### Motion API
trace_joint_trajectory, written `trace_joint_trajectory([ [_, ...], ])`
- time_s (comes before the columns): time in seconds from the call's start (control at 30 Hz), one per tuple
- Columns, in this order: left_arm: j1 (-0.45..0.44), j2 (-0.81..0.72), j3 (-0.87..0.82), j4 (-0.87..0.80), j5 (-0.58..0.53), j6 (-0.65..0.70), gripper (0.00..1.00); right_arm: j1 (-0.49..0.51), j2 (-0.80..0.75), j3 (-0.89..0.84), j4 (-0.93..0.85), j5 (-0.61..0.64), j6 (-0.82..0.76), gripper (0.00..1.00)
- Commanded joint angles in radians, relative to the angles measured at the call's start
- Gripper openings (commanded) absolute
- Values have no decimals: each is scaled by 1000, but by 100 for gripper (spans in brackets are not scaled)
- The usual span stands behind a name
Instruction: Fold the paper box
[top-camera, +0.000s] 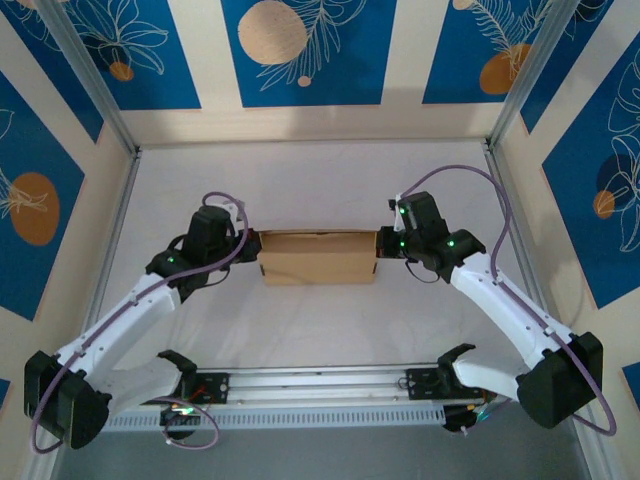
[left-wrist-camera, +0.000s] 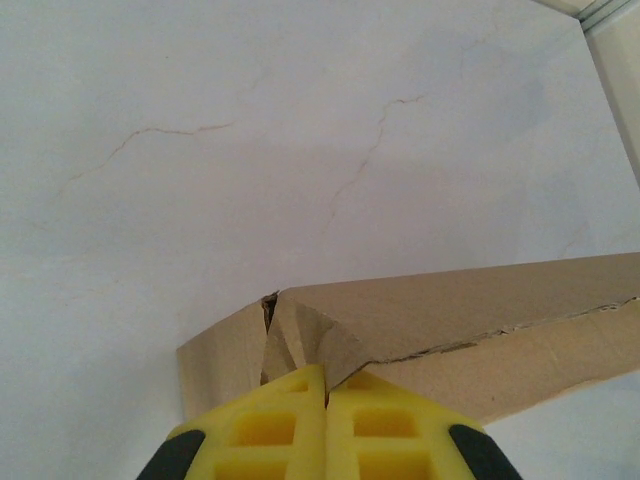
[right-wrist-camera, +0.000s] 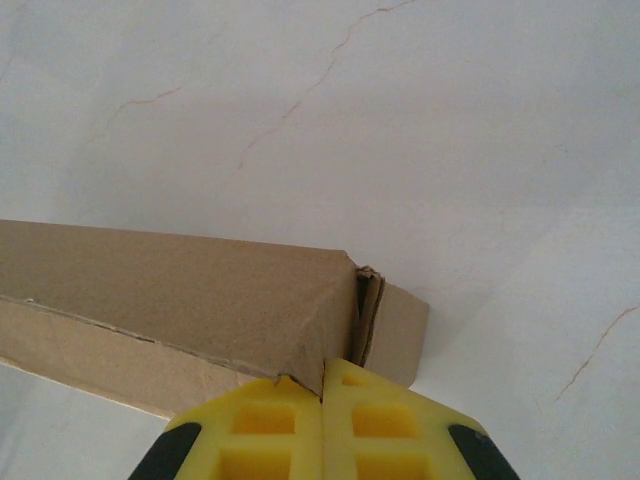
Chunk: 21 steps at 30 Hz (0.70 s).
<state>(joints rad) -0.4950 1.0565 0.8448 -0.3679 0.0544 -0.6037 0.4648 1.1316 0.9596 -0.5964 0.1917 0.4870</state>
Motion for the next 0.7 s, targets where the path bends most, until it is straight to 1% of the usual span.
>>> trace_joint_trajectory([
  [0.0, 27, -20, 34, -31, 25, -17, 0, 1, 23, -1, -129, 11, -30, 0],
  [0.2, 63, -26, 35, 8, 108, -73, 0, 1, 38, 10, -141, 15, -51, 0],
  [0.3, 85, -17, 63, -9, 141, -84, 0, 1, 55, 20, -151, 14, -68, 0],
  [0.5, 115, 18, 139, -79, 211, -74, 0, 0, 68, 55, -186, 41, -98, 0],
  [0.67, 127, 49, 203, -155, 240, -14, 0, 2, 68, 96, -212, 61, -126, 0],
])
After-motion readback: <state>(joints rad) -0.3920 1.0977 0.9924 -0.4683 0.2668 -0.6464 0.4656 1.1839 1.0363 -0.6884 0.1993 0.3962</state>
